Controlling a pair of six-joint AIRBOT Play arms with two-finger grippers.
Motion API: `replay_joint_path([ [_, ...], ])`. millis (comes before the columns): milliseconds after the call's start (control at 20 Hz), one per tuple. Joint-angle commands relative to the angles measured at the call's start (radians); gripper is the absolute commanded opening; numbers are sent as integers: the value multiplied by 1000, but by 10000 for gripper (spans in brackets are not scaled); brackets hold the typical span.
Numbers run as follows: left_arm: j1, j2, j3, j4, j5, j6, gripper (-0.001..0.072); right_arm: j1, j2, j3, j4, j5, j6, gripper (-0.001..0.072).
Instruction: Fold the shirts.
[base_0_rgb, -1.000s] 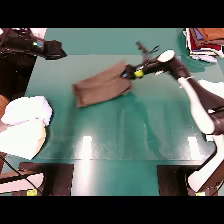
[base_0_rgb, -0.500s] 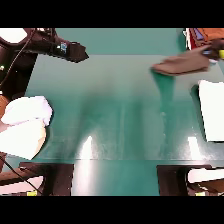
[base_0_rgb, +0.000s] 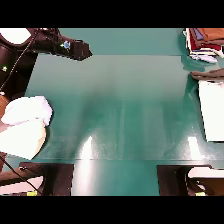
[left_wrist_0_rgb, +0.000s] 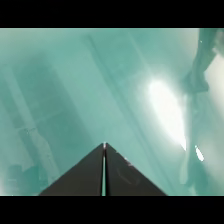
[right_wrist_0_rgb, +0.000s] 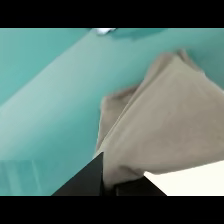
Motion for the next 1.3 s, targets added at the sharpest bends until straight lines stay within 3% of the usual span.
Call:
replay_joint_path([
  [0, -1, 0, 0, 0, 4, -8, 28, -28, 51, 1, -2, -26, 12, 12],
  [200, -1, 0, 0, 0, 4, -7, 29, -28, 121, 1, -27, 25, 13, 12],
  [500, -1, 0, 0, 2, -6, 0, 29, -28, 185, -8, -276, 247, 66, 13],
  [950, -1, 0, 0, 2, -10, 1, 29, -216, 375, -448, -368, 307, 80, 34],
  [1000, -1, 0, 0, 3, -10, 1, 29, -244, 391, -496, -370, 307, 79, 210],
  [1050, -1, 0, 0, 3, -10, 2, 29, -277, 402, -540, -369, 302, 79, 469],
  [1100, -1, 0, 0, 3, -10, 2, 29, -307, 412, -576, -368, 299, 79, 628],
  [1250, -1, 0, 0, 2, -11, 4, 29, -365, 431, -609, -303, 293, 79, 636],
])
